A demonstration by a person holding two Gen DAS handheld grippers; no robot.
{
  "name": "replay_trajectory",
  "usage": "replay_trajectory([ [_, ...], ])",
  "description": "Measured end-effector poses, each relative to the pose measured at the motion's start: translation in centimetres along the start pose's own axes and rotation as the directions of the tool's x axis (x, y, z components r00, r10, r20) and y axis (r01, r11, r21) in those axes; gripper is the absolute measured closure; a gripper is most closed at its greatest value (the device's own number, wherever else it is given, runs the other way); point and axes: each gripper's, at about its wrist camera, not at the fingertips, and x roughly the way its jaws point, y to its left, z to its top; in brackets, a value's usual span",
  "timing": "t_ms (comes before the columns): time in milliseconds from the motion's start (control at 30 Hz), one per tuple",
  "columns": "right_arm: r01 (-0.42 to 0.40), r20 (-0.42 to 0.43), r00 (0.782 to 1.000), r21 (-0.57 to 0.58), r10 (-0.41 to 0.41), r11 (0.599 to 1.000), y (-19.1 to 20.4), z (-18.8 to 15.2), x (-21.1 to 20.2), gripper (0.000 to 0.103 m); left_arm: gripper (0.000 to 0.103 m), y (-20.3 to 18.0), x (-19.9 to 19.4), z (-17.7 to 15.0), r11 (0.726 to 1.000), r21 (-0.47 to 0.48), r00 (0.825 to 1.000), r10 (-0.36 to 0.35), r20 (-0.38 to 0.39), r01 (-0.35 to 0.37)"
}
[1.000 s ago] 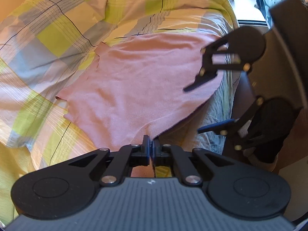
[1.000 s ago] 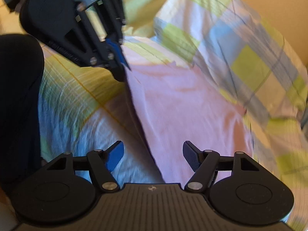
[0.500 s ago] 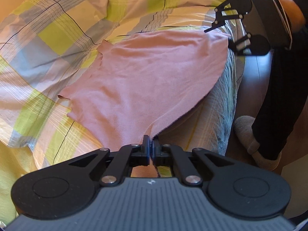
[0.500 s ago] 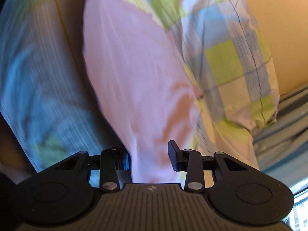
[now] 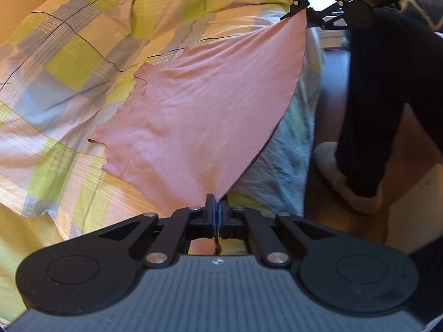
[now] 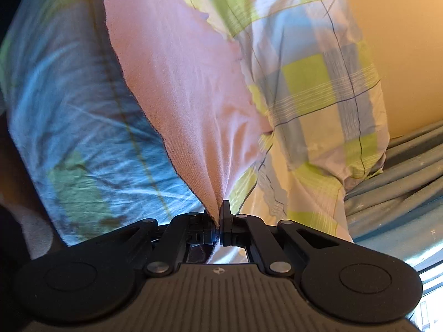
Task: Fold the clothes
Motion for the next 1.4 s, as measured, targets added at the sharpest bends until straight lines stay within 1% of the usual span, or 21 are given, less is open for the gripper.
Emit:
replay_trajectory([
  [100, -0.071, -0.013, 0.997, -0.009, 0.071, 0.997, 0.9, -0.5, -3.1, 0.103, 0.103, -1.5, -1.8, -0.6, 0.999, 0.016, 0.999, -0.036, -0.006, 0.036],
  [200, -0.133, -0.025, 0.991, -0.021, 0.132, 0.991, 1.6, -0.6, -5.5, 0.103, 0.103, -1.2, -2.2, -0.5, 0.999, 0.025, 0.999, -0.038, -0.003, 0.038],
  [300, -0.153, -0.020, 0.988, -0.039, 0.153, 0.987, 1.0, -0.1, -6.4, 0.103, 0.103, 1.7, -1.5, 0.4, 1.000, 0.006, 1.000, -0.018, 0.010, 0.018],
  [367, -0.162, -0.018, 0.987, -0.047, 0.161, 0.986, -0.3, 0.6, -6.0, 0.103, 0.103, 4.5, -0.2, 1.1, 0.999, -0.021, 0.999, -0.025, 0.021, 0.026],
  [467, -0.247, -0.029, 0.969, -0.006, 0.247, 0.969, -4.2, 1.8, -3.3, 0.103, 0.103, 9.3, 3.2, 2.1, 0.996, -0.067, 0.998, -0.058, 0.021, 0.059],
  [533, -0.356, -0.036, 0.933, 0.066, 0.359, 0.932, -7.1, 2.2, -0.3, 0.103, 0.103, 12.0, 5.8, 2.6, 0.991, -0.101, 0.996, -0.083, 0.020, 0.085],
  [600, -0.451, -0.034, 0.887, 0.146, 0.460, 0.881, -9.8, 2.5, 3.1, 0.103, 0.103, 14.2, 8.8, 2.7, 0.984, -0.137, 0.993, -0.116, 0.017, 0.117],
  [667, -0.518, -0.022, 0.843, 0.235, 0.538, 0.822, -12.0, 2.6, 6.9, 0.103, 0.103, 15.6, 11.7, 2.6, 0.977, -0.161, 0.991, -0.137, 0.008, 0.136],
  [767, -0.585, -0.002, 0.782, 0.341, 0.623, 0.736, -13.8, 2.3, 12.3, 0.102, 0.101, 17.1, 14.9, 1.8, 0.964, -0.218, 0.988, -0.154, -0.002, 0.150],
  [833, -0.615, 0.010, 0.749, 0.385, 0.663, 0.688, -14.3, 2.1, 15.2, 0.099, 0.097, 18.3, 16.2, 1.0, 0.948, -0.277, 0.987, -0.158, 0.006, 0.153],
  [867, -0.626, 0.016, 0.733, 0.405, 0.680, 0.666, -14.5, 1.9, 16.4, 0.098, 0.090, 19.0, 16.6, 0.6, 0.937, -0.313, 0.988, -0.156, 0.015, 0.153],
  [900, -0.628, 0.019, 0.727, 0.424, 0.686, 0.653, -14.7, 1.8, 17.5, 0.091, 0.079, 19.7, 16.6, 0.1, 0.923, -0.354, 0.988, -0.149, 0.029, 0.149],
  [933, -0.617, 0.022, 0.731, 0.449, 0.682, 0.646, -14.7, 1.5, 18.2, 0.081, 0.074, 20.4, 16.4, -0.5, 0.907, -0.394, 0.988, -0.144, 0.048, 0.151],
  [967, -0.604, 0.031, 0.736, 0.481, 0.676, 0.636, -15.0, 1.1, 18.7, 0.078, 0.071, 21.1, 16.1, -1.0, 0.888, -0.432, 0.988, -0.140, 0.066, 0.155],
  [1067, -0.567, 0.096, 0.754, 0.594, 0.649, 0.571, -16.3, -0.5, 19.3, 0.076, 0.072, 22.7, 14.4, -2.5, 0.844, -0.517, 0.989, -0.104, 0.101, 0.142],
  [1133, -0.532, 0.129, 0.775, 0.662, 0.619, 0.528, -16.8, -1.8, 18.9, 0.071, 0.074, 23.5, 13.1, -3.5, 0.809, -0.572, 0.989, -0.071, 0.126, 0.131],
  [1167, -0.513, 0.143, 0.786, 0.694, 0.602, 0.505, -16.9, -2.4, 18.6, 0.070, 0.074, 23.9, 12.5, -4.0, 0.788, -0.601, 0.989, -0.057, 0.140, 0.131],
  [1233, -0.490, 0.175, 0.798, 0.745, 0.577, 0.452, -17.0, -3.7, 18.0, 0.066, 0.074, 24.2, 11.4, -4.9, 0.732, -0.664, 0.983, -0.049, 0.177, 0.156],
  [1267, -0.479, 0.191, 0.804, 0.770, 0.563, 0.422, -17.1, -4.4, 17.7, 0.065, 0.074, 23.9, 11.0, -5.1, 0.710, -0.683, 0.981, -0.055, 0.188, 0.171],
  [1300, -0.473, 0.206, 0.808, 0.787, 0.552, 0.397, -16.9, -5.0, 17.3, 0.063, 0.073, 23.4, 10.9, -5.2, 0.700, -0.691, 0.980, -0.067, 0.190, 0.182],
  [1400, -0.460, 0.247, 0.816, 0.825, 0.523, 0.329, -16.2, -6.4, 15.9, 0.062, 0.071, 21.3, 11.5, -5.1, 0.697, -0.696, 0.984, -0.090, 0.151, 0.171],
])
